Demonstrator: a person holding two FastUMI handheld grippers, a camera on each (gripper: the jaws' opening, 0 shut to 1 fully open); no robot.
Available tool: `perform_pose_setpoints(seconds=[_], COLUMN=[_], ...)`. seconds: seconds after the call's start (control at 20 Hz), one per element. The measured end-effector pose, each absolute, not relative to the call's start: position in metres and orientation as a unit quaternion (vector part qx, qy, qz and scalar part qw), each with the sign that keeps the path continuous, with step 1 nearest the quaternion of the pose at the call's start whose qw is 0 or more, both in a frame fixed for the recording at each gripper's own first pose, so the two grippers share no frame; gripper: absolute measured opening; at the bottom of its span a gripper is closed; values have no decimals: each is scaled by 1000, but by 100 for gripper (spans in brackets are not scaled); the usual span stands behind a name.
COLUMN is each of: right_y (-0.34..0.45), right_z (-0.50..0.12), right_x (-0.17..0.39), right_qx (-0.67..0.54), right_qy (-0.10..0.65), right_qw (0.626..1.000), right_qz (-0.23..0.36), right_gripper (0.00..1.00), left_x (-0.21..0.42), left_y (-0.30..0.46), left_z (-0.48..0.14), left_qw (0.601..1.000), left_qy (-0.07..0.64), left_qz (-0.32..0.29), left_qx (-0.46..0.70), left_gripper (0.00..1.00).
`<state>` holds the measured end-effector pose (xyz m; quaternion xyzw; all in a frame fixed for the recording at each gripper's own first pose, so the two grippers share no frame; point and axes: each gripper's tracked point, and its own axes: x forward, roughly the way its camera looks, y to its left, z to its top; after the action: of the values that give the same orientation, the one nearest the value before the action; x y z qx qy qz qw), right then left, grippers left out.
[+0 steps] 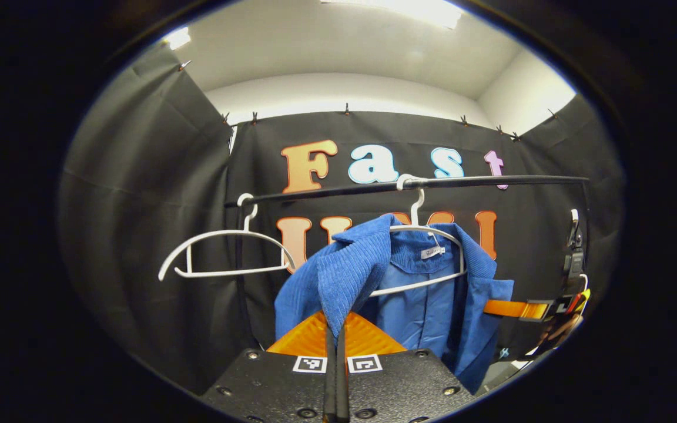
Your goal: Grasp the clothes on the hanger with both hands and then place them into the laundry hamper below.
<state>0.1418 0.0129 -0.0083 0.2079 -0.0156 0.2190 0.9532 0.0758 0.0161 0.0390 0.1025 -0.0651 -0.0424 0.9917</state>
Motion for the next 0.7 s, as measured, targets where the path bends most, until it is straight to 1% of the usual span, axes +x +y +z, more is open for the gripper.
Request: perform_pose_setpoints(seconds=[0.05, 0.15, 0.2, 0.25, 0.3, 0.4, 0.5, 0.7], right_y=[4, 9, 12, 12, 12, 11, 8, -8], right_z=[-6, -7, -6, -4, 2, 22, 35, 55], right_x=[138, 141, 141, 140, 137, 131, 133, 142], right_qx=[210, 224, 229, 230, 232, 243, 256, 282], right_qy=[-21, -19, -17, -17, -22, -37, -41, -52], right_qw=[956, 952, 951, 951, 950, 945, 938, 931], right_qz=[205, 208, 209, 208, 207, 217, 228, 226], right_gripper=[12, 7, 14, 14, 7, 8, 7, 7], left_x=[75, 75, 75, 78, 79, 78, 80, 89], left_y=[22, 28, 31, 35, 39, 51, 66, 71], left_z=[45, 51, 52, 53, 57, 72, 90, 117], left_qw=[991, 992, 993, 994, 997, 998, 997, 995], left_qy=[-76, -85, -83, -74, -68, -66, -73, -83], left_qz=[-34, -26, -26, -28, -29, -22, -12, -29], left_qx=[108, 94, 86, 68, 36, -4, 8, 38], left_gripper=[0, 0, 1, 1, 0, 0, 0, 0])
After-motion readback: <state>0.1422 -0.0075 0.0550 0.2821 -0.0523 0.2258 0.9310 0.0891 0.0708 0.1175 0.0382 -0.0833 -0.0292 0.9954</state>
